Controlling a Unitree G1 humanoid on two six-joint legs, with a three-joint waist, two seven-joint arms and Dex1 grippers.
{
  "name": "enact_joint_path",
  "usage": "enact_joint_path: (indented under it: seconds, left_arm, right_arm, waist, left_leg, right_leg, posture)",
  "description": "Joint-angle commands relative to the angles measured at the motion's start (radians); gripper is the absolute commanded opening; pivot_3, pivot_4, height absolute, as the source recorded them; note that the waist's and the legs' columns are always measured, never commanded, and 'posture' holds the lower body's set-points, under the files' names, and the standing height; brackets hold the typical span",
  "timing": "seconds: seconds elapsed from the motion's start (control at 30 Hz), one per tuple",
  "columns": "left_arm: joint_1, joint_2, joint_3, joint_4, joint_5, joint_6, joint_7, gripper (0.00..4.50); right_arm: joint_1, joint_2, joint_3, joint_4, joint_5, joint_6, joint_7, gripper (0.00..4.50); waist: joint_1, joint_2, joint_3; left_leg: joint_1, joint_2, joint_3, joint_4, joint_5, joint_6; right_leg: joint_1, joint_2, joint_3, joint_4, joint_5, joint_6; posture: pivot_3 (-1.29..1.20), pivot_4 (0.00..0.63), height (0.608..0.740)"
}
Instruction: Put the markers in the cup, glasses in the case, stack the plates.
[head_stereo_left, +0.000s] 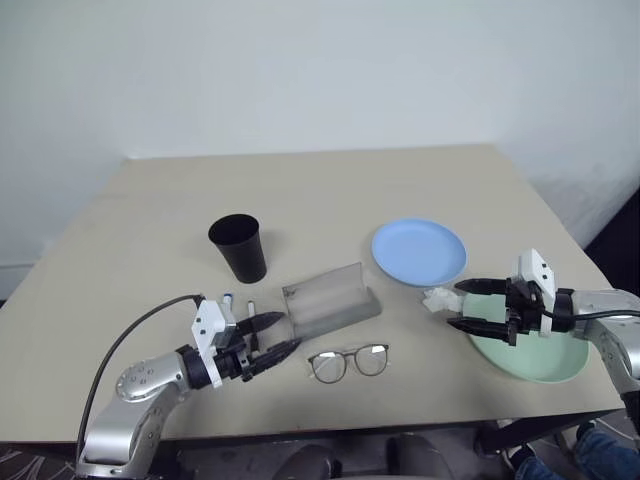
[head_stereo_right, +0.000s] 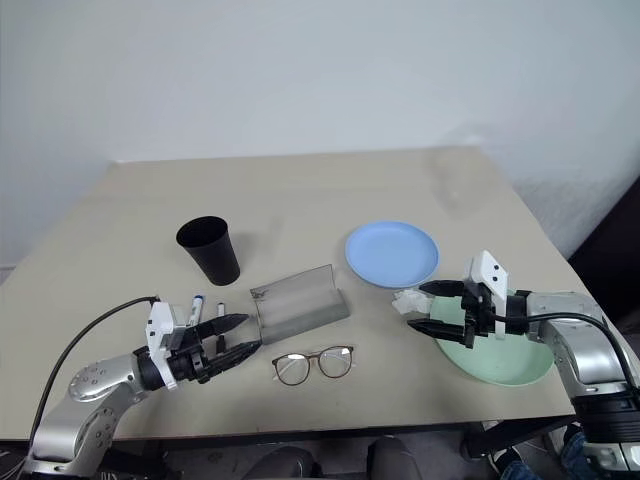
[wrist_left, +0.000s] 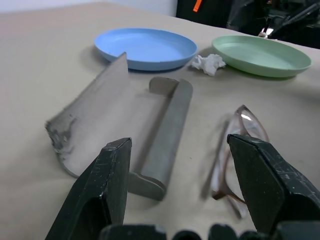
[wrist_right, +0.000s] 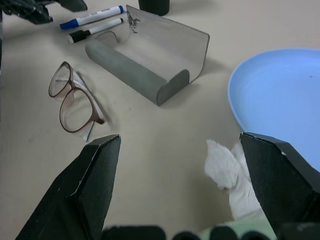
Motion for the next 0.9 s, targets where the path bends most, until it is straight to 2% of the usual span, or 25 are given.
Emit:
enact_joint_path:
  seconds: [0.03, 0.33, 0.53, 0.67, 0.73, 0.9]
  left_arm:
    - [-0.031, 0.021, 0.036, 0.019, 0.004, -0.028, -0.011, 3.21]
    - [-0.065, 0.012, 0.0, 0.025, 0.003, -0.016, -0.017, 3.21]
    - [-0.105, -0.011, -0.041, 0.036, 0.004, -0.007, -0.016, 3.21]
    - [-0.133, -0.022, -0.067, 0.054, 0.009, -0.007, -0.031, 3.21]
    - [-0.145, -0.024, -0.077, 0.062, 0.01, -0.009, -0.038, 3.21]
    - [-0.2, -0.052, -0.117, 0.086, 0.019, -0.012, -0.051, 3.21]
  right_arm:
    - [0.011, 0.004, -0.031, -0.04, 0.004, -0.017, -0.029, 4.13]
    - [0.071, -0.012, -0.062, -0.097, 0.01, 0.002, -0.092, 4.13]
    - [0.106, -0.068, -0.046, -0.212, -0.071, 0.119, -0.225, 4.13]
    - [0.113, -0.082, -0.067, -0.304, -0.043, 0.298, -0.312, 4.13]
    - [0.101, -0.067, -0.079, -0.338, -0.011, 0.398, -0.354, 4.13]
    - [0.082, 0.005, -0.031, -0.417, -0.051, 0.571, -0.533, 4.13]
  waist:
    - [-0.001, 0.0, 0.0]
    - [-0.001, 0.0, 0.0]
    - [0.0, 0.0, 0.0]
    - [-0.001, -0.001, 0.0]
    - [-0.001, -0.001, 0.0]
    - [0.0, -0.002, 0.0]
  left_leg:
    - [0.0, 0.0, 0.0, 0.0, 0.0, 0.0]
    - [0.003, 0.003, 0.012, 0.0, -0.002, 0.003]
    - [0.005, 0.003, 0.018, 0.002, -0.003, 0.004]
    - [0.005, 0.004, 0.018, 0.002, -0.004, 0.004]
    - [0.004, 0.004, 0.019, 0.002, -0.004, 0.004]
    - [0.002, 0.005, 0.018, 0.003, -0.004, 0.004]
  right_leg:
    - [0.0, 0.0, 0.0, 0.0, 0.0, 0.0]
    - [0.0, -0.002, 0.001, 0.0, 0.003, 0.002]
    - [0.0, -0.004, 0.002, -0.001, 0.005, 0.005]
    - [0.0, -0.003, 0.001, -0.001, 0.005, 0.005]
    - [0.0, -0.003, 0.001, -0.001, 0.005, 0.005]
    - [0.0, -0.003, 0.0, -0.001, 0.005, 0.005]
  posture:
    - [0.0, 0.0, 0.74]
    - [0.0, 0.0, 0.74]
    - [0.0, 0.0, 0.74]
    - [0.0, 0.0, 0.74]
    - [0.0, 0.0, 0.74]
    - [0.0, 0.0, 0.74]
